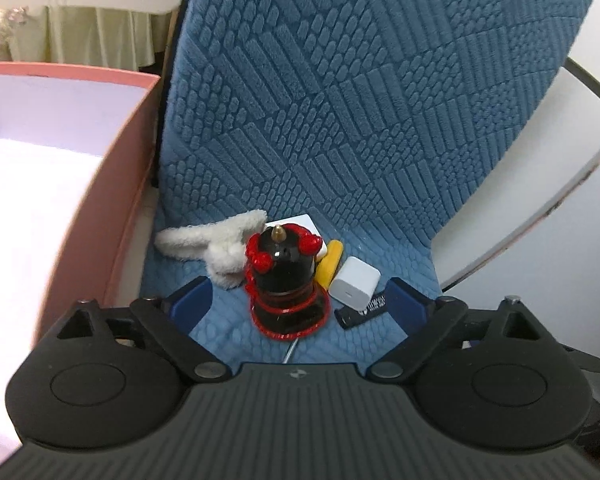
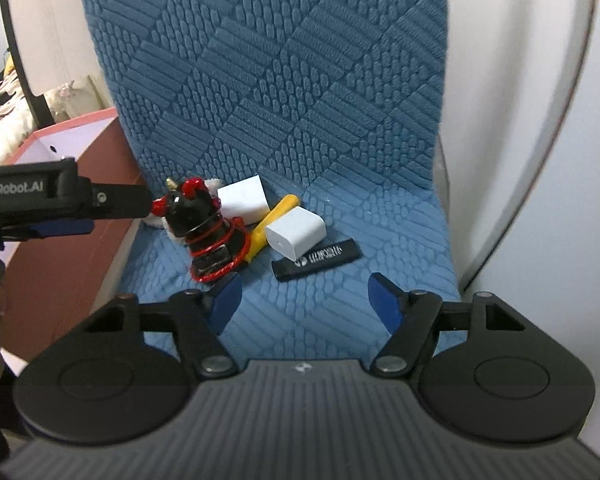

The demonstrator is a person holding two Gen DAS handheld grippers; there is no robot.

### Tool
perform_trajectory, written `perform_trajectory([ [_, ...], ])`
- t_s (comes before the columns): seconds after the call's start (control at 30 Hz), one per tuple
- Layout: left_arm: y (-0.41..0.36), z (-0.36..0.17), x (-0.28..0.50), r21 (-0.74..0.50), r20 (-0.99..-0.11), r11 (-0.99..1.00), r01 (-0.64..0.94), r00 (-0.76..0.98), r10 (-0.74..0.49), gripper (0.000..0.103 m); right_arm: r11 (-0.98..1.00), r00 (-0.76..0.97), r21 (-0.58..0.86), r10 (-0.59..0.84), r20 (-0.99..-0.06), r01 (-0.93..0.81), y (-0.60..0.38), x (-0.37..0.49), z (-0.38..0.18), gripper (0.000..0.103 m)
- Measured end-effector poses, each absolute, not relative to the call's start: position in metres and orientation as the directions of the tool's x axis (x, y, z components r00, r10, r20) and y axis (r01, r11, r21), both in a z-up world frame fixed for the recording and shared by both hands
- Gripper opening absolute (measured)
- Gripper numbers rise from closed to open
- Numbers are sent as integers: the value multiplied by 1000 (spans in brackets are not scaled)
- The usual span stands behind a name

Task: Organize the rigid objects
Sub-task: 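Grasp the red-black toy figure with the left gripper while the right gripper grasps the white charger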

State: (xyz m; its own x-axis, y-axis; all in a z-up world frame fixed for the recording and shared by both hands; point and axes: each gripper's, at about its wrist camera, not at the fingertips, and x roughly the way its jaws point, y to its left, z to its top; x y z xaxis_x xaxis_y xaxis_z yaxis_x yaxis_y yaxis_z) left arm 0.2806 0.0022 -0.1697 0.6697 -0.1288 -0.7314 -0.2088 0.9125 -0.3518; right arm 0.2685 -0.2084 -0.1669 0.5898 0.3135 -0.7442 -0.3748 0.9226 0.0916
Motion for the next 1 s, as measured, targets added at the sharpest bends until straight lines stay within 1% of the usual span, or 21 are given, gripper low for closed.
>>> perform_trajectory([
  [0.13, 4, -188, 298, -368, -740, 906, -209, 656, -149, 87, 917, 580, 70, 306, -755, -393, -197, 293, -185, 72],
  [0.27, 4, -207, 316, -375, -754, 904, -207, 635, -168, 86, 899, 563, 76, 334, -756, -432, -186, 315, -200, 72],
  [0.53, 9, -234, 342, -400, -767, 889, -223, 613, -191, 86, 881, 535, 62, 339, -773, -469, -166, 346, -229, 71],
  [0.6, 9, -238, 346, -388, -774, 893, -227, 606, -182, 86, 874, 546, 42, 339, -766, -484, -161, 349, -232, 71],
  [0.7, 11, -246, 351, -404, -782, 881, -244, 592, -195, 86, 870, 552, 38, 345, -759, -491, -160, 356, -234, 71],
  [0.77, 12, -250, 351, -416, -779, 871, -261, 597, -194, 82, 864, 552, 37, 354, -755, -503, -160, 359, -235, 70],
  [0.83, 12, -252, 353, -415, -782, 872, -261, 593, -195, 71, 851, 555, 22, 362, -749, -525, -160, 359, -234, 68],
  [0.87, 11, -252, 353, -412, -785, 873, -261, 587, -195, 68, 845, 552, 23, 369, -748, -534, -159, 359, -234, 63],
  [0.9, 10, -253, 353, -408, -790, 874, -265, 583, -191, 65, 840, 545, 29, 376, -749, -541, -160, 358, -234, 60],
  [1.0, 7, -252, 352, -406, -790, 875, -265, 582, -190, 62, 839, 550, 3, 359, -754, -544, -158, 357, -232, 60],
])
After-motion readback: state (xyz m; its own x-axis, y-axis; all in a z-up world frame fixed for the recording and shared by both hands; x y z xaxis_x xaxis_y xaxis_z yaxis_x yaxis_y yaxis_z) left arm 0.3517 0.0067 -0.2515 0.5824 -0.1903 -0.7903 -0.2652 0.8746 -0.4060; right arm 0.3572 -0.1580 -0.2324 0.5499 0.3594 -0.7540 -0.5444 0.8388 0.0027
